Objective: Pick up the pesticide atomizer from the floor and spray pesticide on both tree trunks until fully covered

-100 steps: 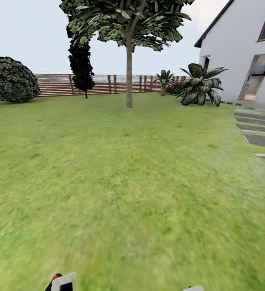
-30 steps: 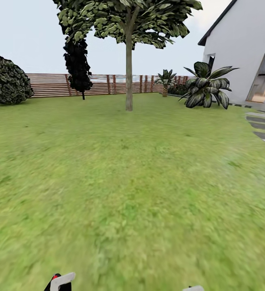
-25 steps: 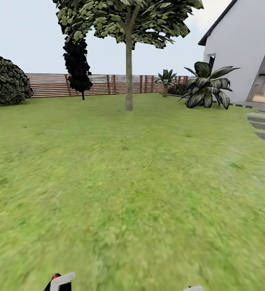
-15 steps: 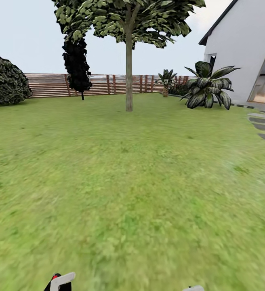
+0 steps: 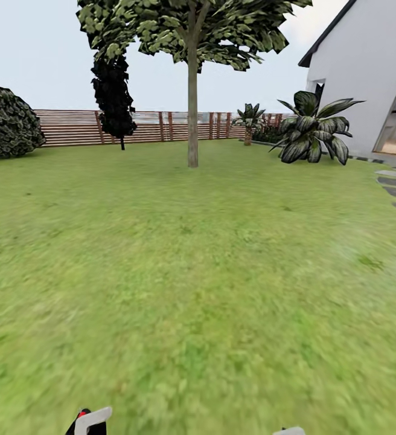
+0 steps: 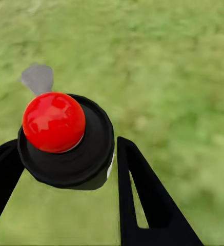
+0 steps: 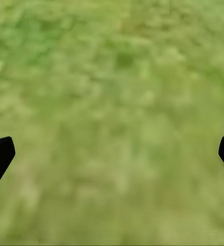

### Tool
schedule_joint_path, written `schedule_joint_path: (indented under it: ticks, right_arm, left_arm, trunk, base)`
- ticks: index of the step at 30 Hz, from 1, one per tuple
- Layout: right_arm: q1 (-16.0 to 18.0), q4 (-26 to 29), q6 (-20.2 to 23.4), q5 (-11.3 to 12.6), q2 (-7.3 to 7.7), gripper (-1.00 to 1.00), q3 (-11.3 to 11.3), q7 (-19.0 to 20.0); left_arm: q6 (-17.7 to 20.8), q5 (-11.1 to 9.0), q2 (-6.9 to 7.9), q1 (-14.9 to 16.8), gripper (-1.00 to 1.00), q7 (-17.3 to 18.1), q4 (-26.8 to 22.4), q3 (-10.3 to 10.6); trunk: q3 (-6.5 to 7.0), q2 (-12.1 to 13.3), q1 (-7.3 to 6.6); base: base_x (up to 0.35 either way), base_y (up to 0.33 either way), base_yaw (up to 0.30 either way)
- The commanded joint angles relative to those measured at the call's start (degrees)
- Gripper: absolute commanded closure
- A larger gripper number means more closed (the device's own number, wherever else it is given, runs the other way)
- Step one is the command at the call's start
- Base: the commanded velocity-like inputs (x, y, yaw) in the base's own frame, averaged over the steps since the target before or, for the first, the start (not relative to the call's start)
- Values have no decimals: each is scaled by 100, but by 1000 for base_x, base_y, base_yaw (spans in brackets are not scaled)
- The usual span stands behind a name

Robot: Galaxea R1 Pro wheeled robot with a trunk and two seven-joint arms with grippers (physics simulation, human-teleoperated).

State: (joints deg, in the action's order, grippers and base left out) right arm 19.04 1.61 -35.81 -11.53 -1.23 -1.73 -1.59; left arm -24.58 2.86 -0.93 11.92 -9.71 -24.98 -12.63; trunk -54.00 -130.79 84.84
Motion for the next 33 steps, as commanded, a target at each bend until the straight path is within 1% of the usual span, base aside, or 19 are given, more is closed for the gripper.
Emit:
schedule_joint_path:
  ticks: [1, 33]
  right_arm:
    - [3, -3, -14, -42, 0, -100, -20, -17]
    - [4, -6, -14, -42, 0, -100, -20, -18]
  left_arm:
    - [-17, 33, -4, 4, 100, -10, 2, -20]
    - [-11, 31, -4, 4, 100, -5, 2, -20]
  trunk:
    - [-5, -2, 2]
    - [-5, -2, 2]
  base:
    - [340, 0, 0]
    - [340, 0, 0]
